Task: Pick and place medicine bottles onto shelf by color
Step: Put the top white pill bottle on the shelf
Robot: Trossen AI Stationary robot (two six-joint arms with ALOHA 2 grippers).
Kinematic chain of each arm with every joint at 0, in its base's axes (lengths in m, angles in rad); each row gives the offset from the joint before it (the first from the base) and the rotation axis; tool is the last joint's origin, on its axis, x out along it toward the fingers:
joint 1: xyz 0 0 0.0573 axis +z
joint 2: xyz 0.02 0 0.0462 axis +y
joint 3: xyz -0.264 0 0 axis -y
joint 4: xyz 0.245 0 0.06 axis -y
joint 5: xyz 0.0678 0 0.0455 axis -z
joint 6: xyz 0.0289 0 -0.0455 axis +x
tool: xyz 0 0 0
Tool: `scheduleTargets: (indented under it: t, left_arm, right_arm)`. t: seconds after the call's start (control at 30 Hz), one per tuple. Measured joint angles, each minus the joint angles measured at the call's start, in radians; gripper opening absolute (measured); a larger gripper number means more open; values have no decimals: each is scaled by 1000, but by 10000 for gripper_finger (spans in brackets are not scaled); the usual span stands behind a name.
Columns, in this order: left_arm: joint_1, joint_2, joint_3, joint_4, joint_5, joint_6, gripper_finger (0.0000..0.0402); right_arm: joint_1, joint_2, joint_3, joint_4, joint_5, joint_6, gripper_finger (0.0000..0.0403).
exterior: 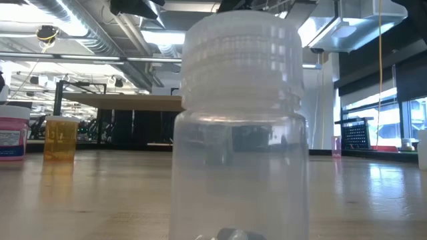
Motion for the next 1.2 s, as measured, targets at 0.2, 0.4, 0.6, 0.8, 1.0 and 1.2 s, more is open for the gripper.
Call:
scheduleTargets:
  t: [0.2, 0.4, 0.6, 0.8, 1.0, 1.2]
  left_arm:
    - [0, 0, 0, 0, 0, 0, 267]
    - [0, 0, 0, 0, 0, 0, 267]
    - [0, 0, -1, 0, 0, 0, 267]
    - [0, 0, -1, 0, 0, 0, 267]
    - [0, 0, -1, 0, 0, 0, 267]
    - [0, 0, -1, 0, 0, 0, 267]
  right_arm:
    - [0, 0, 0, 0, 0, 3, 174]
    - [0, 0, 0, 22, 1, 3, 174]
    - [0, 0, 0, 26, 3, 2, 174]
    - [0, 0, 0, 28, 18, 55, 174]
    - [0, 0, 0, 28, 19, 56, 174]
    - [0, 0, 0, 23, 19, 53, 174]
